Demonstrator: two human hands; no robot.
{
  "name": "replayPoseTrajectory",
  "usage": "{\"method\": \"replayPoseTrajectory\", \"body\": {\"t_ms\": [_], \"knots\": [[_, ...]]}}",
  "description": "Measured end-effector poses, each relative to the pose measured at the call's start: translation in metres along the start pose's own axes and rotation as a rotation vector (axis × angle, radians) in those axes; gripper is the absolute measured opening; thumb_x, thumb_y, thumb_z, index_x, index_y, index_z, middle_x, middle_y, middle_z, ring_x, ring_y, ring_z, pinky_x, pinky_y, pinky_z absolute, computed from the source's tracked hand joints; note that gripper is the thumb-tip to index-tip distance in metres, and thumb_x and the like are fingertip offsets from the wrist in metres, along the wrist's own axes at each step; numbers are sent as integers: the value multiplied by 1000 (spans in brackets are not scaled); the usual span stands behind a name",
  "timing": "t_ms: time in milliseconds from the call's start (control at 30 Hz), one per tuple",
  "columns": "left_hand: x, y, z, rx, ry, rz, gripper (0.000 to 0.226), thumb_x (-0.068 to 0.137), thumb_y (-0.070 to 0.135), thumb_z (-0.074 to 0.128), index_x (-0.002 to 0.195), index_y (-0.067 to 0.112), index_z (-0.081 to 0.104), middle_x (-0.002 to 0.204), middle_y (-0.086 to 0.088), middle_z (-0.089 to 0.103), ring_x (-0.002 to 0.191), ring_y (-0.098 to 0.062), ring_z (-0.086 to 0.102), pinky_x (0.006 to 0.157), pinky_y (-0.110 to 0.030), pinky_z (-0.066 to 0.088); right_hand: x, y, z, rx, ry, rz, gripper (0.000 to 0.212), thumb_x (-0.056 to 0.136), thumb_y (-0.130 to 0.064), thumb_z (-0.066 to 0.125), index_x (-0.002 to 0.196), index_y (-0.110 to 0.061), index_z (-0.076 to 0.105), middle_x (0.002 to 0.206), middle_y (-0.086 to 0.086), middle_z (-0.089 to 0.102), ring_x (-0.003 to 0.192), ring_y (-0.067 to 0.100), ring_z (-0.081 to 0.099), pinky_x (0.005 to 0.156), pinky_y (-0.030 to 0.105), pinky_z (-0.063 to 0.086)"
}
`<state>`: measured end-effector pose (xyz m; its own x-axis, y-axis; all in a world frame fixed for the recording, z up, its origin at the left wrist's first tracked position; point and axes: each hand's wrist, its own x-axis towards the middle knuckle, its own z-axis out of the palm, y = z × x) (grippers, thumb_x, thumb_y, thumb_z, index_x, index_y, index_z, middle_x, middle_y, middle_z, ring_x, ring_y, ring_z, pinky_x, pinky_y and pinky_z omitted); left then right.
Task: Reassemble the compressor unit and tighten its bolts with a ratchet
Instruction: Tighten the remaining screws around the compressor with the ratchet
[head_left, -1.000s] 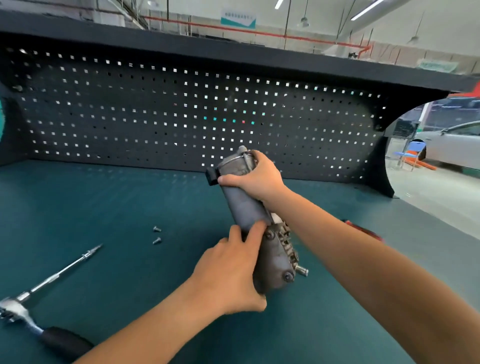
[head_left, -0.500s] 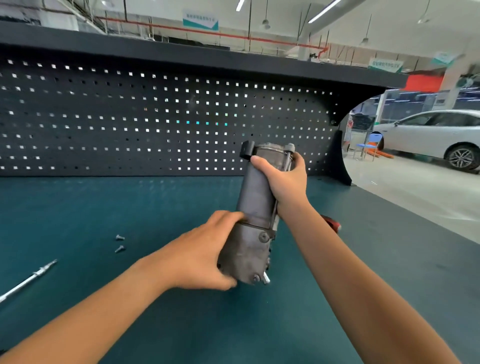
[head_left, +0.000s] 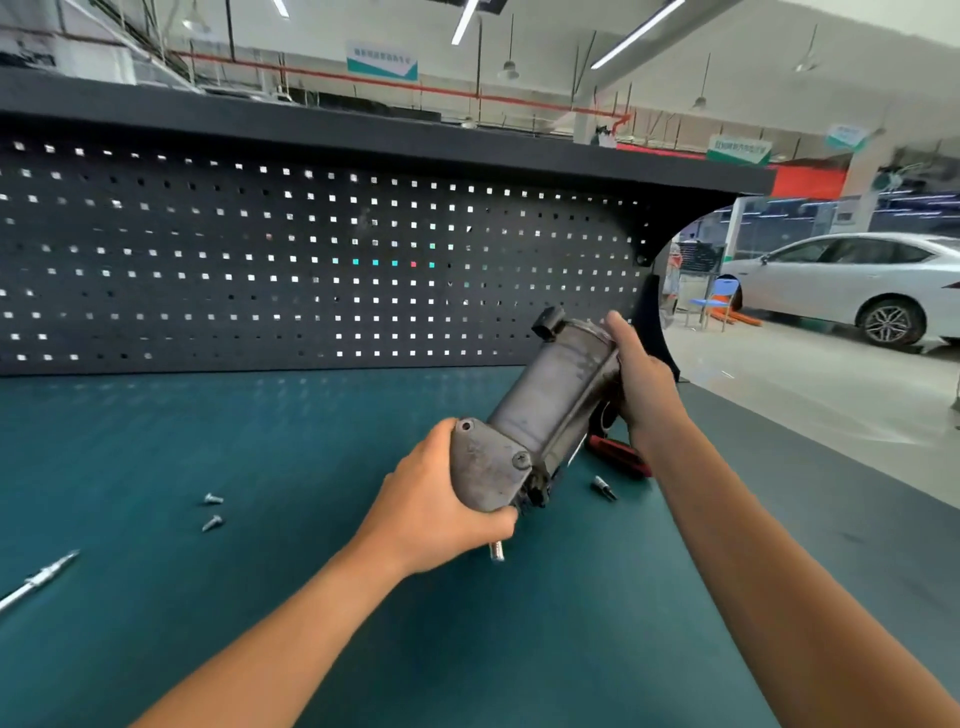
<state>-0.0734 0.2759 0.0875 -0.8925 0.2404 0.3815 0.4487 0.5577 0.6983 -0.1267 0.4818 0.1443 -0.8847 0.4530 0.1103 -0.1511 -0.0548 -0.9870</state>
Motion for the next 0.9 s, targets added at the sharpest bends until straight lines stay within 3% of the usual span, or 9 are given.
{"method": "replayPoseTrajectory", "body": {"t_ms": [233, 400, 467, 533, 633, 700, 767, 833, 900], "knots": [[10, 3, -15, 69, -89, 15, 62, 42, 52, 67, 99, 41, 44, 95, 20, 60, 87, -3, 60, 78, -31, 53, 12, 6, -15, -154, 26, -93, 38, 69, -46, 76, 55, -17, 54, 58, -6, 51, 59, 9, 49, 66, 24, 45], [-3, -5, -42, 153, -77, 32, 65, 40, 54, 65, 100, 39, 46, 90, 19, 62, 83, -1, 60, 74, -30, 53, 0, 3, -8, -362, -47, -221, 60, 73, -49, 71, 31, -20, 37, 36, -15, 30, 43, 4, 32, 50, 23, 26], [-10, -9, -54, 244, -80, 64, 64, 43, 50, 68, 102, 42, 43, 90, 20, 60, 84, -2, 58, 70, -26, 50, -6, -4, -2, -477, -120, -234, 52, 73, -51, 69, 45, -17, 41, 46, -9, 32, 51, 10, 34, 53, 26, 25], [-17, -12, -62, 448, -109, 131, 67, 47, 46, 68, 107, 44, 38, 94, 22, 55, 84, -4, 55, 64, -15, 40, -12, -7, 3, -534, -299, -186, 43, 75, -53, 66, 67, -11, 62, 62, -5, 51, 63, 12, 47, 61, 27, 35], [-23, -22, -70, 743, -162, 244, 85, 55, 49, 64, 130, 36, 26, 114, 23, 48, 91, -6, 51, 66, -13, 28, -25, 11, -1, -530, -426, -212, 39, 82, -50, 60, 92, -14, 72, 90, -4, 68, 80, 2, 60, 76, 16, 45], [-19, -29, -80, 840, -191, 257, 90, 58, 52, 63, 135, 32, 20, 119, 19, 46, 95, -6, 49, 81, -20, 31, -31, 25, -6, -487, -354, -246, 57, 81, -57, 56, 120, -15, 62, 117, -3, 64, 108, 6, 57, 98, 23, 40], [-14, -35, -87, 915, -239, 265, 91, 63, 53, 65, 137, 29, 18, 124, 18, 43, 107, -7, 49, 99, -31, 30, -32, 34, -4, -487, -362, -259, 73, 81, -56, 55, 141, -18, 41, 132, -3, 54, 123, 7, 48, 101, 23, 32], [-10, -35, -95, 825, -213, 306, 81, 69, 50, 67, 137, 32, 26, 129, 21, 41, 117, -4, 47, 103, -24, 28, -37, 39, 6, -518, -453, -275, 68, 85, -48, 56, 143, -20, 36, 118, -9, 61, 116, 3, 50, 93, 16, 30], [0, -23, -117, 582, -141, 334, 79, 67, 57, 69, 134, 49, 27, 130, 40, 30, 123, 15, 33, 94, 0, 22, -41, 50, 13, -611, -409, -377, 53, 88, -39, 58, 136, -18, 47, 83, -18, 64, 94, 0, 53, 81, 12, 31]]}}
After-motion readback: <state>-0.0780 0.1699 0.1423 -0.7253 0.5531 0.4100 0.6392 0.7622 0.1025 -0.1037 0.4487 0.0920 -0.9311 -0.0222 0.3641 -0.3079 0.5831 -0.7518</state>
